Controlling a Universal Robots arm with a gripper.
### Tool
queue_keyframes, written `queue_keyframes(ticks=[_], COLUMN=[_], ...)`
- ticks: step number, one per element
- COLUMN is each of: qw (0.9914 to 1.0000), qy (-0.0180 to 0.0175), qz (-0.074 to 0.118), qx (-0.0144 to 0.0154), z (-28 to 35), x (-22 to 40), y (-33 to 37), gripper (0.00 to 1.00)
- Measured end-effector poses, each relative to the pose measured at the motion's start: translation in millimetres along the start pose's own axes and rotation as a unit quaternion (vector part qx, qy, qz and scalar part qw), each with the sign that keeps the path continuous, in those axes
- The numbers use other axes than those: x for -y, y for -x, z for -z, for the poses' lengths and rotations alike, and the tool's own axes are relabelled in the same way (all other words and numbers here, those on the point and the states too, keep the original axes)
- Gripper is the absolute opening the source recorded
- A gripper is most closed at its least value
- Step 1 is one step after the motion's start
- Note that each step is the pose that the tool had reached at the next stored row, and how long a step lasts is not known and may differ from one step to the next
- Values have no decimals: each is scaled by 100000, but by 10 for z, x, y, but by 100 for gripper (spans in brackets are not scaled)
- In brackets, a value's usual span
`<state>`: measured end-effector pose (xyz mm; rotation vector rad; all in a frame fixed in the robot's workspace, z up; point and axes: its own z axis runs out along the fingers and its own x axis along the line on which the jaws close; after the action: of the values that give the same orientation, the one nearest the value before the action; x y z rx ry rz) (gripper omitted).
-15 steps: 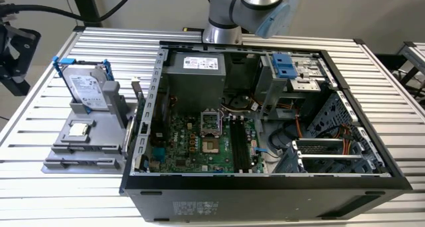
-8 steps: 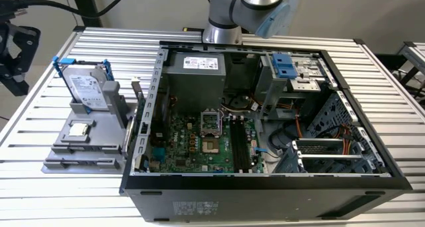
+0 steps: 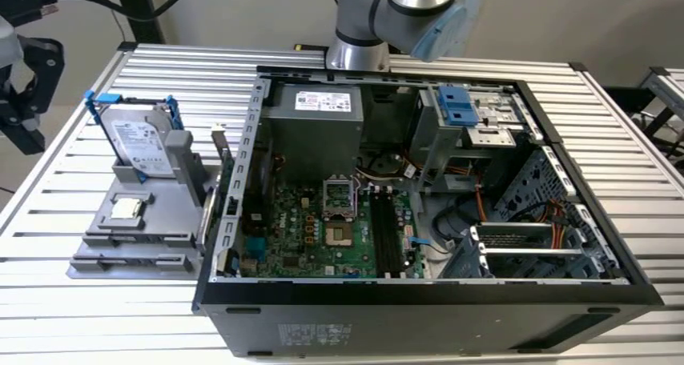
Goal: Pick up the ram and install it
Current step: 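Pick up the ram and move it above insertion slot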
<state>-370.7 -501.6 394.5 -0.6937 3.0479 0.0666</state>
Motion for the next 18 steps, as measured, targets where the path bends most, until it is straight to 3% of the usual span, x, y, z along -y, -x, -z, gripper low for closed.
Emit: queue_keyframes(ticks=[4,9,13,18], qw=[99941,99699,99359,98759], qy=[53,101,142,209], qz=[3425,7758,11299,15701], qx=[-60,-120,-162,-238], z=[-1,0,0,-1], x=[0,0,0,0], y=[0,0,0,0], gripper=[0,0,0,0])
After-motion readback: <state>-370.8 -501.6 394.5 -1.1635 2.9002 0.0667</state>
